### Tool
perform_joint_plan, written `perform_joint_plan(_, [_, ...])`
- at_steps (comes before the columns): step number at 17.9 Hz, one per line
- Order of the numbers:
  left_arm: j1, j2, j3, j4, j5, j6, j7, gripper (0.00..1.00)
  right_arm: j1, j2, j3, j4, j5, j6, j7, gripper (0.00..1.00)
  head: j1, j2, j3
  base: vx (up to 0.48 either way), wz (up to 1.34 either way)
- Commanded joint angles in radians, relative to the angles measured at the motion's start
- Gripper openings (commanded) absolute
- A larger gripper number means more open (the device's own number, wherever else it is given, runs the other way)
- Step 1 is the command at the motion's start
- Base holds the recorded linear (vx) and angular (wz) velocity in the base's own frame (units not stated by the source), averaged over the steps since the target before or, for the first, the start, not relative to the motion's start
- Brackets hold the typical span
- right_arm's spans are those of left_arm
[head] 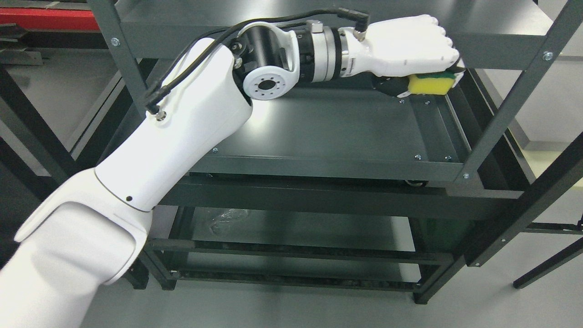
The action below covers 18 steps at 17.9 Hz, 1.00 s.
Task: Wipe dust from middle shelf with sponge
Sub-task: 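Lower the sponge onto the middle shelf surface with the left hand, then wipe the sponge across the shelf toward the near corner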
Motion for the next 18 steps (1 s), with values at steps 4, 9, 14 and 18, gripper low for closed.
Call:
perform_joint_plan(4, [0.164, 0.323, 0.195, -0.360, 0.059, -0.024, -0.142, 0.05, 0.000, -0.017, 0.000, -0.017, 0.000, 0.073, 0.000, 1.00, 0.0000, 0.000, 0.000, 0.000, 0.00])
perform_joint_plan(9, [0.246, 0.435, 0.386, -0.398, 0.119, -0.072, -0.175, 0.05, 0.000, -0.017, 0.000, -0.017, 0.000, 0.073, 0.000, 1.00, 0.0000, 0.000, 0.000, 0.000, 0.00])
perform_joint_plan(14, [0.342, 0.521, 0.569, -0.407, 0.186, -0.122, -0.226, 0.05, 0.000, -0.017, 0.000, -0.017, 0.000, 0.073, 0.000, 1.00, 0.0000, 0.000, 0.000, 0.000, 0.00])
perform_joint_plan(18, [0.434, 0.608, 0.718, -0.407, 0.254, -0.156, -0.248, 0.05, 0.000, -0.017, 0.000, -0.017, 0.000, 0.073, -0.002, 1.00, 0.0000, 0.000, 0.000, 0.000, 0.00])
